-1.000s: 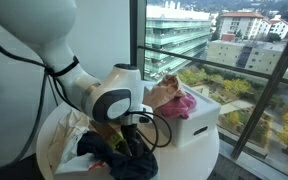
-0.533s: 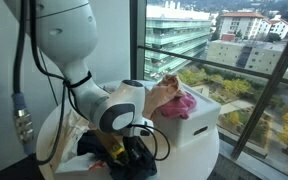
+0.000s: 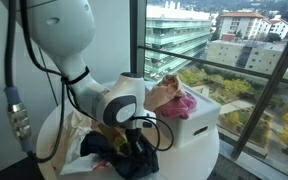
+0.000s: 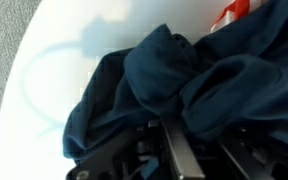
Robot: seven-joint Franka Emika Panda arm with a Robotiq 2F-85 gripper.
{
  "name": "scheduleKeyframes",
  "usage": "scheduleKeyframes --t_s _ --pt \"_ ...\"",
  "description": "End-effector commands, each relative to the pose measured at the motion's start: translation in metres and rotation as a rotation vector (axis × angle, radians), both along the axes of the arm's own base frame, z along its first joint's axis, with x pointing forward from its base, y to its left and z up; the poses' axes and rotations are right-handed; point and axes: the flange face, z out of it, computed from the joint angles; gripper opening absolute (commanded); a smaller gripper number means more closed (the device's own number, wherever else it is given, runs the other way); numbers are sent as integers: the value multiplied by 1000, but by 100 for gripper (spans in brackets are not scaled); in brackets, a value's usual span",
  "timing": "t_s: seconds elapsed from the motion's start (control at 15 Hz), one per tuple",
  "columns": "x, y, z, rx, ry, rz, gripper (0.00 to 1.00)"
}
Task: Move the items in the plastic to the top of the white object
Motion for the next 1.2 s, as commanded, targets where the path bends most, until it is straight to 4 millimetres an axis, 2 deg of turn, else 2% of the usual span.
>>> scheduleKeyframes --t_s 0.0,0.33,0.67,0.93,1.13 --pt "12 2 63 -94 -160 -27 13" --pt "36 8 161 -231 -379 -42 13" --pt "44 41 257 -285 -623 -77 13" --pt "57 66 315 -299 -806 -115 13" --pt "88 75 341 -363 -922 -124 13"
